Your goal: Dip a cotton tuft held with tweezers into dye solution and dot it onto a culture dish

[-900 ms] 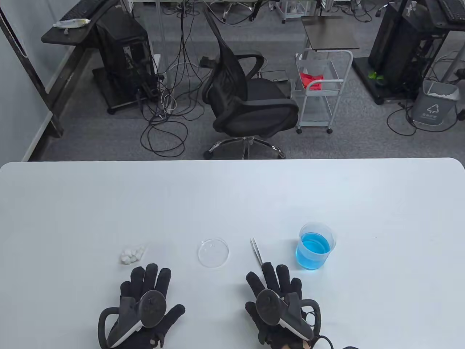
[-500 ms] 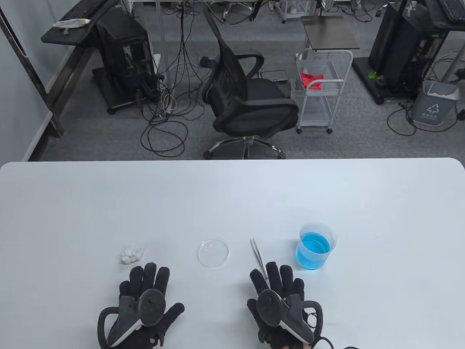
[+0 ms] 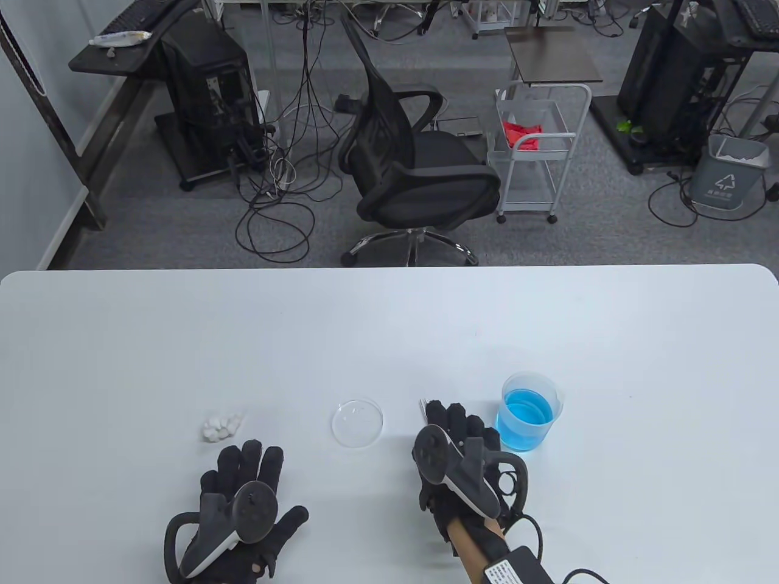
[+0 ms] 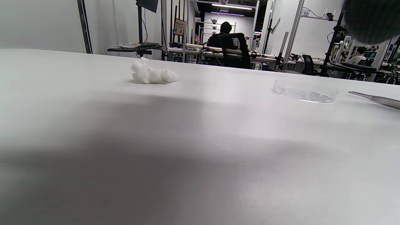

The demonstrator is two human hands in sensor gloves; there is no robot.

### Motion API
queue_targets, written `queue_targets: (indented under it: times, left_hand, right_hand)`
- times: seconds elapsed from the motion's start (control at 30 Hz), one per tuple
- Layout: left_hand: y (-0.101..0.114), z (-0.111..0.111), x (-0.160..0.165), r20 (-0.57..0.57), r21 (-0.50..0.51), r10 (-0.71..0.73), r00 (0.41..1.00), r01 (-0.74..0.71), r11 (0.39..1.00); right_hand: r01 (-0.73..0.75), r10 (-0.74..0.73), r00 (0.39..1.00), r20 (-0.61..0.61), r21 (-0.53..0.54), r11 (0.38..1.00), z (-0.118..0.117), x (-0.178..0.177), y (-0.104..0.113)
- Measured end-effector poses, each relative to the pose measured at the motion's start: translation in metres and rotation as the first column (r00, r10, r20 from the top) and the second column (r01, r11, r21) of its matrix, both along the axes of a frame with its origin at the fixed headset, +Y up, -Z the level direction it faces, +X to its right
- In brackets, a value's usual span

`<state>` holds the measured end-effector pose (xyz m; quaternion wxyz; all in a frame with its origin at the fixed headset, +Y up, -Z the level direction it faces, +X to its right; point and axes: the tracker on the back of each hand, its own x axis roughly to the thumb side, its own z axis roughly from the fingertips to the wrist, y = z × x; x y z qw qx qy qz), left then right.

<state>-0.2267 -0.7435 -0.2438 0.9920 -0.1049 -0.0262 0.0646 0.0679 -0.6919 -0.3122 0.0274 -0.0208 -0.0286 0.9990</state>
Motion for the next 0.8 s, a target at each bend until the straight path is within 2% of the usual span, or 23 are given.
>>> queue_targets:
  times: [0.4,0.8]
  left_hand:
    - [-0.001,-0.001,0.002,0.014,-0.006,0.001,1.0,-0.001,1.0]
    - [-0.001,-0.002,0.003,0.015,-0.01,0.008,1.0,-0.008,1.0]
  right_hand:
    - [-0.095,0.115,0.986,0.123,-0.152,0.984,-0.046,-0.01,-0.036]
    - [-0.134,0.191,0.962,0.197,-0.272,0.953,-0.069,-0.01,-0.059]
